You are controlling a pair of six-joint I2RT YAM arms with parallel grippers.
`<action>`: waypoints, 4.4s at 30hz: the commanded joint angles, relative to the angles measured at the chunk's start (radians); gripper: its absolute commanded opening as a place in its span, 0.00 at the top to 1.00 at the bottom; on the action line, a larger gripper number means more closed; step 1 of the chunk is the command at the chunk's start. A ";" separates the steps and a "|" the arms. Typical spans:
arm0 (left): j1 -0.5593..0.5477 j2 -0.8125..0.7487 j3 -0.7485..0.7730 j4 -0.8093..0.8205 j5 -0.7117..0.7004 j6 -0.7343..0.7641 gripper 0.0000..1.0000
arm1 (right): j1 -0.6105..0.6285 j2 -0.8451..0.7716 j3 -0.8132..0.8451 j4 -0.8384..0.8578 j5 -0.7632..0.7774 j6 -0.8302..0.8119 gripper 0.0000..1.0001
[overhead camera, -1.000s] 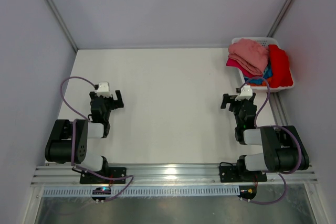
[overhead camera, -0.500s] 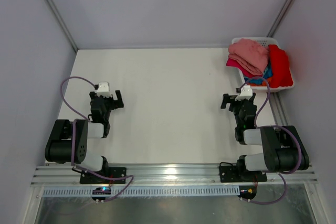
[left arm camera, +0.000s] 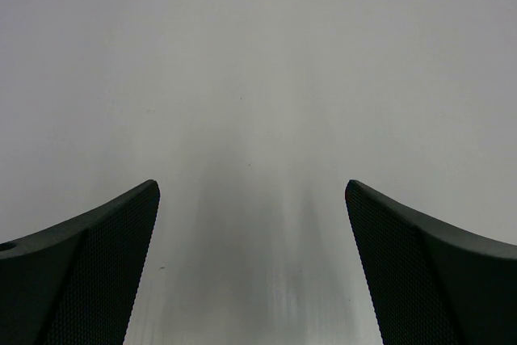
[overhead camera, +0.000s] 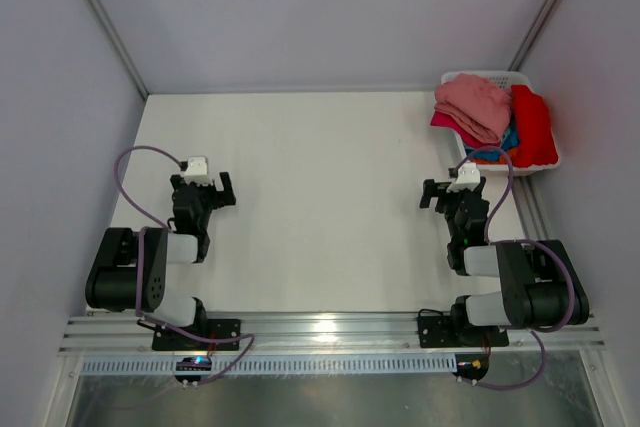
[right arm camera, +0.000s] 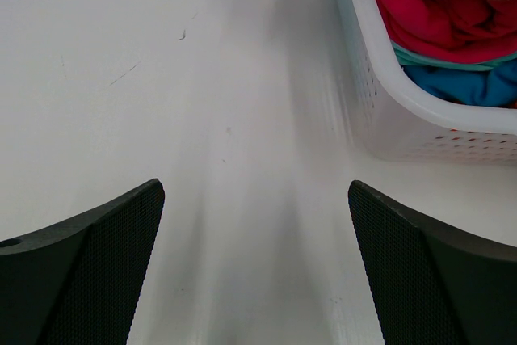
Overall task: Fold and stack the t-shirts
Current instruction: Grab the tshirt from the pile
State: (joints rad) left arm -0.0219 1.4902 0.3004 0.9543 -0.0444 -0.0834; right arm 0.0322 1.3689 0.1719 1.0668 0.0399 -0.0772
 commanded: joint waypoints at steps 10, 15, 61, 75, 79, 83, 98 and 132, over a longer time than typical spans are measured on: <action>0.005 -0.002 0.002 0.067 -0.015 -0.003 0.01 | -0.005 -0.059 0.047 -0.027 -0.015 -0.001 0.01; 0.005 -0.001 0.002 0.069 -0.017 -0.003 0.01 | -0.003 -0.184 0.168 -0.322 -0.075 -0.013 0.01; 0.005 -0.002 0.002 0.067 -0.015 -0.003 0.01 | -0.002 -0.288 0.730 -1.245 -0.830 -0.018 0.28; 0.007 -0.002 0.002 0.067 -0.017 -0.004 0.01 | -0.005 -0.139 0.797 -1.324 -0.819 -0.007 0.01; 0.007 -0.002 0.002 0.066 -0.018 -0.003 0.01 | -0.018 -0.080 0.851 -1.415 -0.962 -0.055 0.49; 0.007 -0.004 0.000 0.069 -0.018 -0.004 0.01 | -0.017 -0.096 0.825 -1.395 -0.991 -0.076 0.97; 0.005 -0.033 0.011 0.020 0.038 0.022 0.01 | -0.018 -0.154 0.793 -1.380 -1.028 -0.122 0.01; 0.000 -0.383 0.830 -1.321 1.072 0.091 0.02 | -0.018 -0.205 0.772 -1.403 -1.066 -0.173 0.01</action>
State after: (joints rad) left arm -0.0216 1.1233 1.1229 -0.1879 0.6678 0.0269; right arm 0.0174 1.2144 0.9581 -0.3630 -1.0065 -0.2379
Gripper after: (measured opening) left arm 0.985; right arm 0.993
